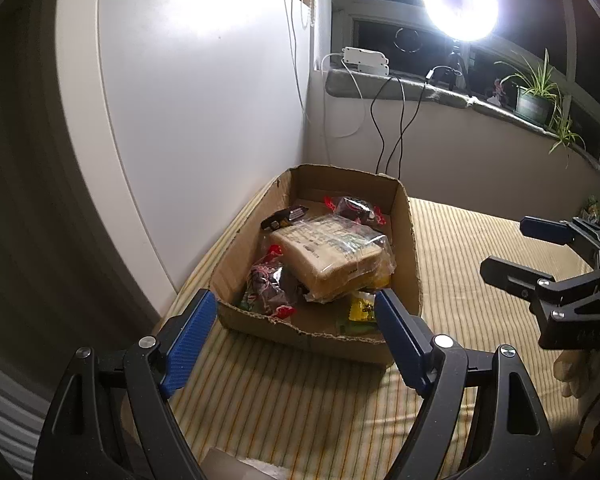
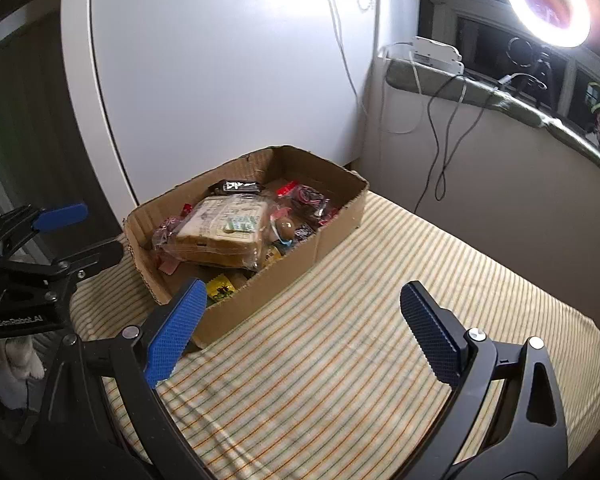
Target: Organize snacks
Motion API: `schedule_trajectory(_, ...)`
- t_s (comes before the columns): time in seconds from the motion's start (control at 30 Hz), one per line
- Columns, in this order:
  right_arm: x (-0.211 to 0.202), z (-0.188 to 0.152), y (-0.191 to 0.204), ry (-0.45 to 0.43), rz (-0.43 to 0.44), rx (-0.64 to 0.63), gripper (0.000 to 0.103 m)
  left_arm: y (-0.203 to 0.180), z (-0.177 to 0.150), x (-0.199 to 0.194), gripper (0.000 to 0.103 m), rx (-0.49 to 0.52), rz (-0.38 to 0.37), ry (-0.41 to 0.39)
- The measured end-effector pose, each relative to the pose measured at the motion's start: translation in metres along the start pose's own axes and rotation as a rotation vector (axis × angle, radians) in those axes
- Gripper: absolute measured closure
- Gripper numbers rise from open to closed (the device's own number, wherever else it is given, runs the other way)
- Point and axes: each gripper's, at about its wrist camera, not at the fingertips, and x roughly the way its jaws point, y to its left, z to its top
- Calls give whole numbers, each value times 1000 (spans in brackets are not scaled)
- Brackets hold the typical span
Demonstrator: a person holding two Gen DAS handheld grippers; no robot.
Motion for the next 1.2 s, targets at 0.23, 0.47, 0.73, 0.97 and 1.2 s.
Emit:
schedule_trajectory(0.23, -6, -4, -4, -10, -11, 7, 4, 1, -3, -3, 21, -1, 14, 2)
schedule_trajectory(0.47, -8, -5, -2, -11, -13, 0, 4, -2, -3, -6, 21, 14, 22, -5)
schedule_trajectory(0.73, -8, -6, -4, -14, -20, 1, 4, -2, -6, -4, 21, 23, 18, 6)
schedule_trajectory(0.97, -7, -8, -6, -8, -19, 8, 4, -3, -8, -4, 21, 24, 6, 12)
schedule_trajectory(1.2, -6, -10, -7, -6, -25, 8, 4, -3, -7, -5, 21, 21, -5, 8)
